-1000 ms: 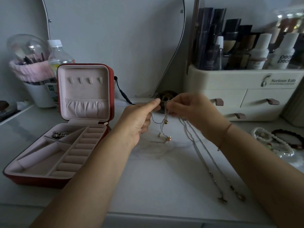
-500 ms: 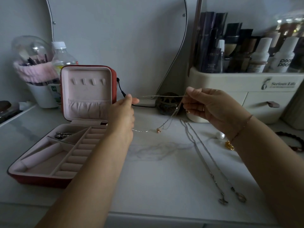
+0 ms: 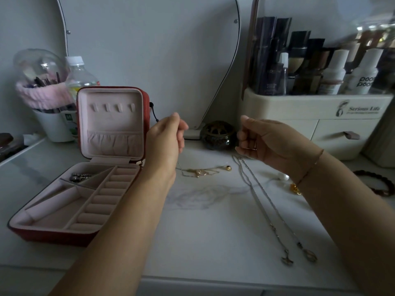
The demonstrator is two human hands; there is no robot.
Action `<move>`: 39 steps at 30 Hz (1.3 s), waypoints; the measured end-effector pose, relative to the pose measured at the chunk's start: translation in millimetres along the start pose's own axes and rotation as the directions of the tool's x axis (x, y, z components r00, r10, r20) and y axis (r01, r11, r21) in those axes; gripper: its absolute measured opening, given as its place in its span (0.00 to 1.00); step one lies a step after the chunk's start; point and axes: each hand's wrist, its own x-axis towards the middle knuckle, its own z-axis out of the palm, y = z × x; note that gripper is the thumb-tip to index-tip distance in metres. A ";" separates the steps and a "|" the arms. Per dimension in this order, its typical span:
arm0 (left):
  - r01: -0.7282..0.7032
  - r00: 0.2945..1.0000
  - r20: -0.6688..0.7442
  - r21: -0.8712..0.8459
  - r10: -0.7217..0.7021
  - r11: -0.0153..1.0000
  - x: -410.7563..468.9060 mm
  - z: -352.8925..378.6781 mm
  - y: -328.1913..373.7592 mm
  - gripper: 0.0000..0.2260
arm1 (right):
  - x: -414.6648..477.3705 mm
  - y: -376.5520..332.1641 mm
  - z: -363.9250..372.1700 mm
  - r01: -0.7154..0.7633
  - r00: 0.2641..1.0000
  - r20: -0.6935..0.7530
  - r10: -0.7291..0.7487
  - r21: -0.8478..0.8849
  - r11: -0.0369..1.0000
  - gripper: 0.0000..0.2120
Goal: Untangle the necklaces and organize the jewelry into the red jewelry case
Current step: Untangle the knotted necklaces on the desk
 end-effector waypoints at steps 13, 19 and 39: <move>0.131 0.990 0.007 0.340 -0.142 0.931 0.7 -5.9 -8.6 0.15 | 17.5 42.4 9.7 0.205 0.965 0.180 -0.191 -0.971 0.121 0.08; 0.118 0.987 0.037 0.482 -0.154 0.868 -1.4 -7.2 -9.5 0.14 | 17.9 44.6 12.3 0.210 0.958 0.192 -0.213 -0.976 0.066 0.05; -0.002 0.793 0.546 0.446 -0.270 0.895 -19.1 5.9 -14.4 0.04 | 2.5 0.9 2.7 0.259 0.937 0.176 -0.302 0.233 0.938 0.06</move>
